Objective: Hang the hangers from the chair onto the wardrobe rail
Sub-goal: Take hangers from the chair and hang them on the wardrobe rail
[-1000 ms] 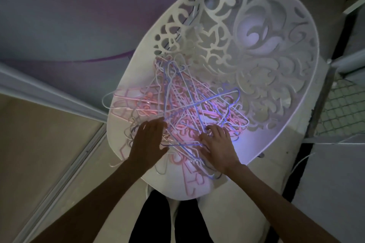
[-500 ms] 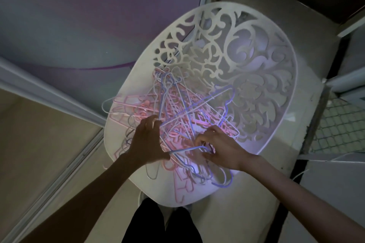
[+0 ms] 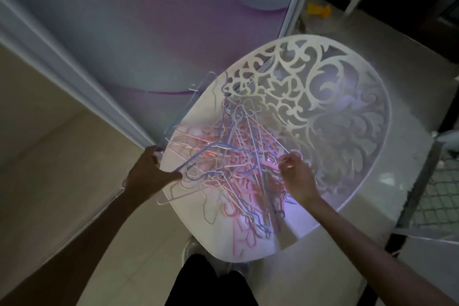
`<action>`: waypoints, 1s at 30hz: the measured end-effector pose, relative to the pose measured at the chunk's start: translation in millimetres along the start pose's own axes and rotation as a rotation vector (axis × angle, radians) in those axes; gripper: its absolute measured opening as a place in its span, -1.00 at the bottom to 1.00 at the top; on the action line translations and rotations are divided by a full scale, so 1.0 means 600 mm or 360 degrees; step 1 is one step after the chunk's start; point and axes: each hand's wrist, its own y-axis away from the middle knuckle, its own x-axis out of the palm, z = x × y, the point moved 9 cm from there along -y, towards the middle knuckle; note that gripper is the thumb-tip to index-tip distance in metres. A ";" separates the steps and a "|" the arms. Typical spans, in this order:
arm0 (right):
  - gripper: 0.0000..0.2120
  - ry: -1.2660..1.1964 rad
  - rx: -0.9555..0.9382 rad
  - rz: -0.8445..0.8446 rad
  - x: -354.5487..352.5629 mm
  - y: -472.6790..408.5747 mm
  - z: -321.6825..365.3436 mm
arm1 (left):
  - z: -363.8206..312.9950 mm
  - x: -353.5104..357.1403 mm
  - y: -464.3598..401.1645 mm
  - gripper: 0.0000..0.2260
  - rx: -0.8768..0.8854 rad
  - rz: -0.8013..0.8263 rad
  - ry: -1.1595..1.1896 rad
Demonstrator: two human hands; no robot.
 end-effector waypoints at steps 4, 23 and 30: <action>-0.55 0.0561 -0.0211 0.0449 0.178 0.012 -0.006 | 0.064 -0.008 0.006 -0.26 -0.0158 -0.0171 0.0076; -0.85 0.0253 -0.0186 -0.0470 0.060 0.063 -0.037 | 0.112 0.012 0.037 -0.10 -0.0369 0.0099 0.0377; -0.77 -0.0204 -0.0129 -0.0672 0.018 0.071 -0.020 | 0.095 0.032 0.052 -0.13 -0.0359 0.0248 0.0528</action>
